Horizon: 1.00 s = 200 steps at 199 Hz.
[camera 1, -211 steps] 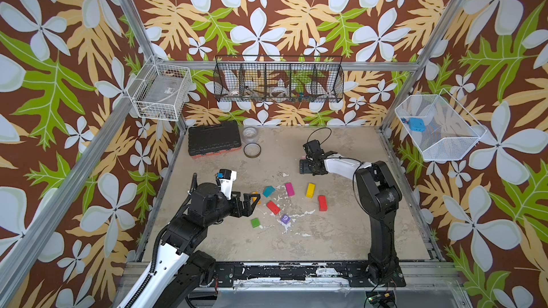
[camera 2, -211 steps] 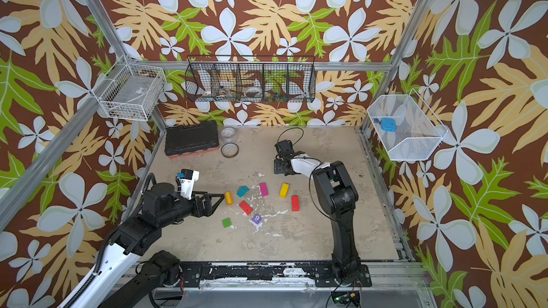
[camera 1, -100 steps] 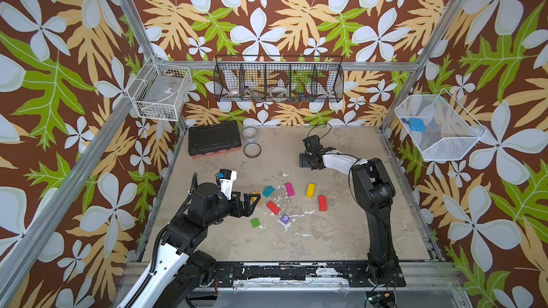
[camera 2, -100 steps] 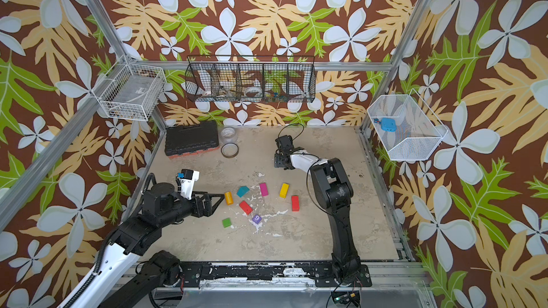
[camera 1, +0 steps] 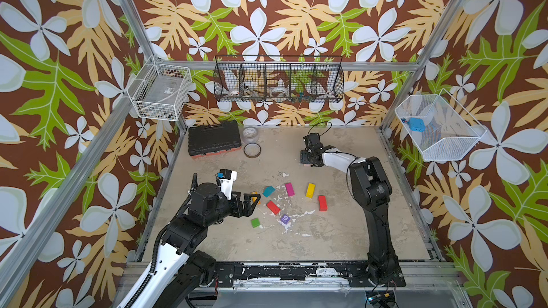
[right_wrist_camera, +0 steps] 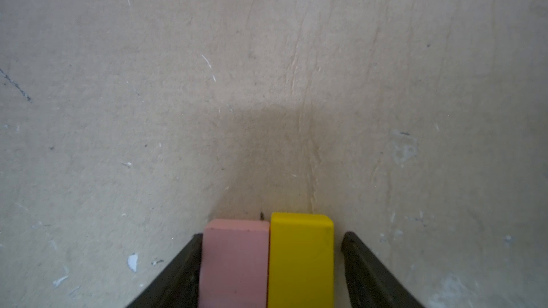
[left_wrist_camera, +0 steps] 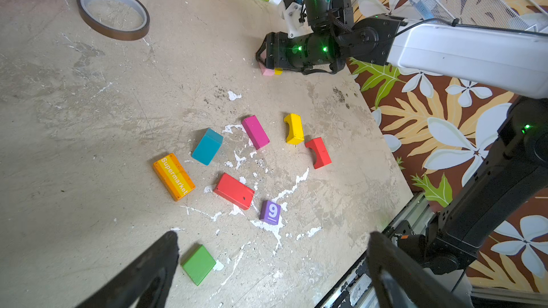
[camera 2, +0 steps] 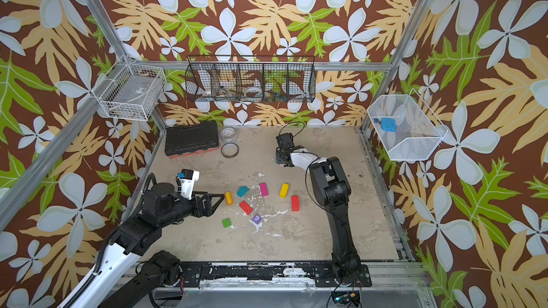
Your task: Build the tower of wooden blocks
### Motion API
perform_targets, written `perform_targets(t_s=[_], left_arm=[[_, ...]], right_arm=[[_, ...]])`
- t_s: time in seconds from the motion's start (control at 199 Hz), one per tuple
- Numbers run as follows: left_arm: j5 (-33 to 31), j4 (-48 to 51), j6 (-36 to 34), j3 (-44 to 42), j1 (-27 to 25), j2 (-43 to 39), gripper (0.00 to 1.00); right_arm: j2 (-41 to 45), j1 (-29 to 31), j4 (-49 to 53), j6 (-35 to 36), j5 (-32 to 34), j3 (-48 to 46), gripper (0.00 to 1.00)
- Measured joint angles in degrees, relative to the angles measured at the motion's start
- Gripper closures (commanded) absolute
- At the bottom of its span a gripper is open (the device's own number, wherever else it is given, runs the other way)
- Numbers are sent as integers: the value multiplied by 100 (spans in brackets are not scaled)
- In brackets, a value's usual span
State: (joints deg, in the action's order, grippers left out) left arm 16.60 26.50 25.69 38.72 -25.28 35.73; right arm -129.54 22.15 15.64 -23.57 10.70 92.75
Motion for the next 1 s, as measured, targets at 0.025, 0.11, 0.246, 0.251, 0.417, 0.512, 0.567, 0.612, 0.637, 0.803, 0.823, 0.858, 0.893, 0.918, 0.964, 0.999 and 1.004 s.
perform_targets(t_s=[0.025,0.11,0.246,0.251,0.417,0.512,0.567,0.612,0.637,0.803,0.823,0.858,0.893,0.918,0.964,0.999,1.004], left_arm=[[0,0,0,0,0,0,0],[0,0,0,0,0,0,0],[0,0,0,0,-4,-7,0],[0,0,0,0,-7,-7,0],[0,0,0,0,-7,-7,0],[0,0,0,0,-7,-7,0],[0,0,2,0,-7,-4,0],[0,0,2,0,-7,-4,0],[0,0,2,0,-7,2,0],[0,0,2,0,-7,76,0],[0,0,2,0,-7,90,0],[0,0,2,0,-7,107,0],[0,0,2,0,-7,131,0],[-2,0,2,-2,-7,142,0],[-4,0,11,-11,-7,151,0],[-7,-2,17,-11,-7,184,0],[-7,-2,17,-11,-7,188,0]], right_arm=[[7,0,-9,0,0,-11,32],[22,0,-35,-4,2,-44,35],[42,0,-39,-20,2,-72,39],[42,0,-39,-20,2,-74,39],[74,2,-42,-26,0,-116,41],[109,2,-39,-42,0,-155,36],[140,7,-35,-55,-4,-166,29],[164,7,15,-63,-13,-168,24],[181,7,68,-63,-24,-162,23],[358,20,846,-144,-173,-31,18],[400,24,964,-144,-168,-26,17],[492,26,1172,-146,-168,-22,16],[601,28,1338,-149,-168,-9,15],[715,33,1443,-157,-166,-2,13],[949,39,1585,-190,-153,-7,8],[1178,61,1628,-219,-129,-70,4],[1207,63,1637,-225,-127,-81,4]])
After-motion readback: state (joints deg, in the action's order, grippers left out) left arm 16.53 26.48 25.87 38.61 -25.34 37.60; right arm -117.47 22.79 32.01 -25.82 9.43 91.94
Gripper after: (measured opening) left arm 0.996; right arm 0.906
